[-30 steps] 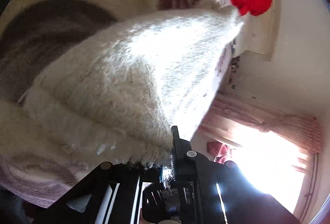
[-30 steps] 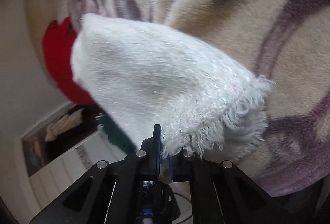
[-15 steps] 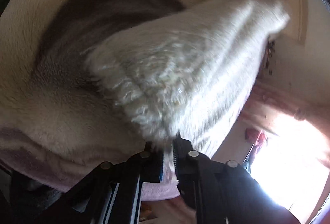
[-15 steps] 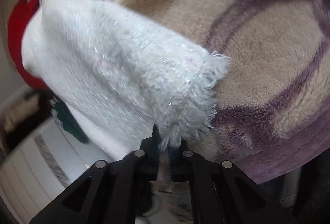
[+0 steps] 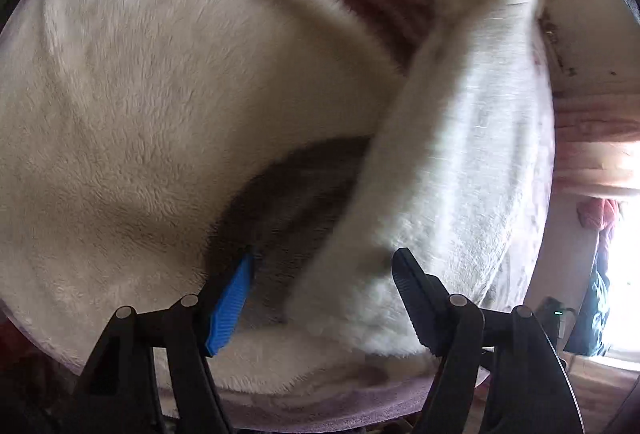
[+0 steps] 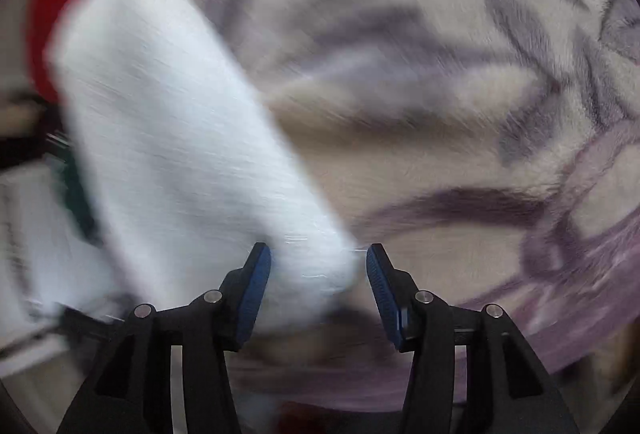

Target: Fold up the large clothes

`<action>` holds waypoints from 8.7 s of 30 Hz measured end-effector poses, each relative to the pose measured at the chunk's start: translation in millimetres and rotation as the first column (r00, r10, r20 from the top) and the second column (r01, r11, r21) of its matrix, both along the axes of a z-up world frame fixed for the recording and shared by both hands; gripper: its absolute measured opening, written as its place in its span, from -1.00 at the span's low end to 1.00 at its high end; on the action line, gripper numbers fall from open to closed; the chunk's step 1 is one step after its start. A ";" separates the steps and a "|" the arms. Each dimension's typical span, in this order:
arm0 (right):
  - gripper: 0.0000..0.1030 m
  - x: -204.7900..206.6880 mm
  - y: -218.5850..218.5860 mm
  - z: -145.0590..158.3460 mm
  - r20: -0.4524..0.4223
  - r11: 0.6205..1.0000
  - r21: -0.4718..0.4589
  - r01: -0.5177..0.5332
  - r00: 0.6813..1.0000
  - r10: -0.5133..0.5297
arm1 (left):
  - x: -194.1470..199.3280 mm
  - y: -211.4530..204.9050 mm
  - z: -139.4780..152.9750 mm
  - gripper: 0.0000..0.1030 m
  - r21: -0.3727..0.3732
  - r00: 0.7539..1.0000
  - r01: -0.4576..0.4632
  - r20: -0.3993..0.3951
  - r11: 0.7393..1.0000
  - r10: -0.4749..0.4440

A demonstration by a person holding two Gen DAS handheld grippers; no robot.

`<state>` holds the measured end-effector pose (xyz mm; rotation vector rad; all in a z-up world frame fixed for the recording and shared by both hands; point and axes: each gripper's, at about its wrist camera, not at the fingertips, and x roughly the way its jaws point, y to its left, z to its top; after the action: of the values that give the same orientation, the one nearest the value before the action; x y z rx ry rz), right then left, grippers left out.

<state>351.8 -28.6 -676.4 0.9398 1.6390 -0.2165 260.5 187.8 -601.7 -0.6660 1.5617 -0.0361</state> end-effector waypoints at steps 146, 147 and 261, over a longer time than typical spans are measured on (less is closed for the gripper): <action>-0.70 316.6 -168.2 186.2 0.560 0.957 -0.158 -0.244 0.776 0.291 | 355.5 -59.5 106.3 -0.85 0.072 0.882 0.212 0.415 0.975 -0.222; -0.70 326.6 -169.0 180.2 0.555 0.960 -0.158 -0.231 0.783 0.280 | 367.9 -55.6 89.4 -0.85 0.061 0.903 0.186 0.383 0.981 -0.195; 0.24 193.0 -162.5 -14.9 0.393 0.752 0.481 -0.450 0.878 0.274 | 115.5 -62.5 6.7 0.12 -0.394 0.948 0.042 0.307 0.918 0.088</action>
<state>544.8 -191.1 -691.3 0.9924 1.5813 0.6979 376.0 125.3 -595.1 -0.9469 1.2376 -0.4349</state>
